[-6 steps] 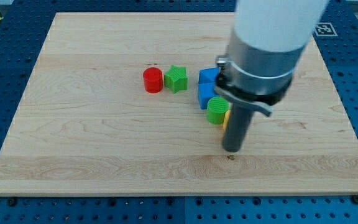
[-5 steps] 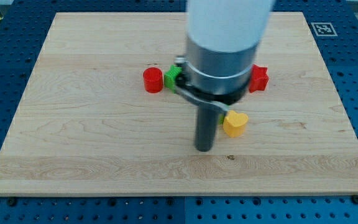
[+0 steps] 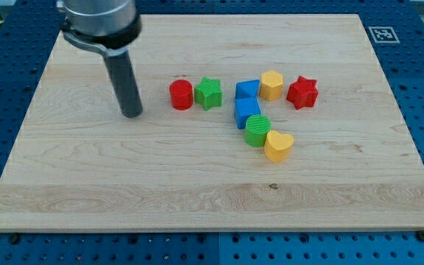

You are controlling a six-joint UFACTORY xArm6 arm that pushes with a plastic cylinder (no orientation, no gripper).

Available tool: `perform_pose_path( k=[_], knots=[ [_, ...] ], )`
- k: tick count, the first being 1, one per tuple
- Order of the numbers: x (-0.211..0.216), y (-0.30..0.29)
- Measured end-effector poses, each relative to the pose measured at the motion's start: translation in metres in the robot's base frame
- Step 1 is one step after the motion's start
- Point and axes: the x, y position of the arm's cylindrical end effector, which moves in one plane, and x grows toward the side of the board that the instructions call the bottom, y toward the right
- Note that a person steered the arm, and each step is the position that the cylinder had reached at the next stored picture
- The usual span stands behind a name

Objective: Move the red circle to the bottom of the yellow heart

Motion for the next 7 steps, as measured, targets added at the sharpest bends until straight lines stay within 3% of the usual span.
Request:
perform_pose_path(
  k=[1,3,7],
  knots=[
    [-0.023,0.002],
    [-0.028,0.041],
    [-0.063,0.055]
  ],
)
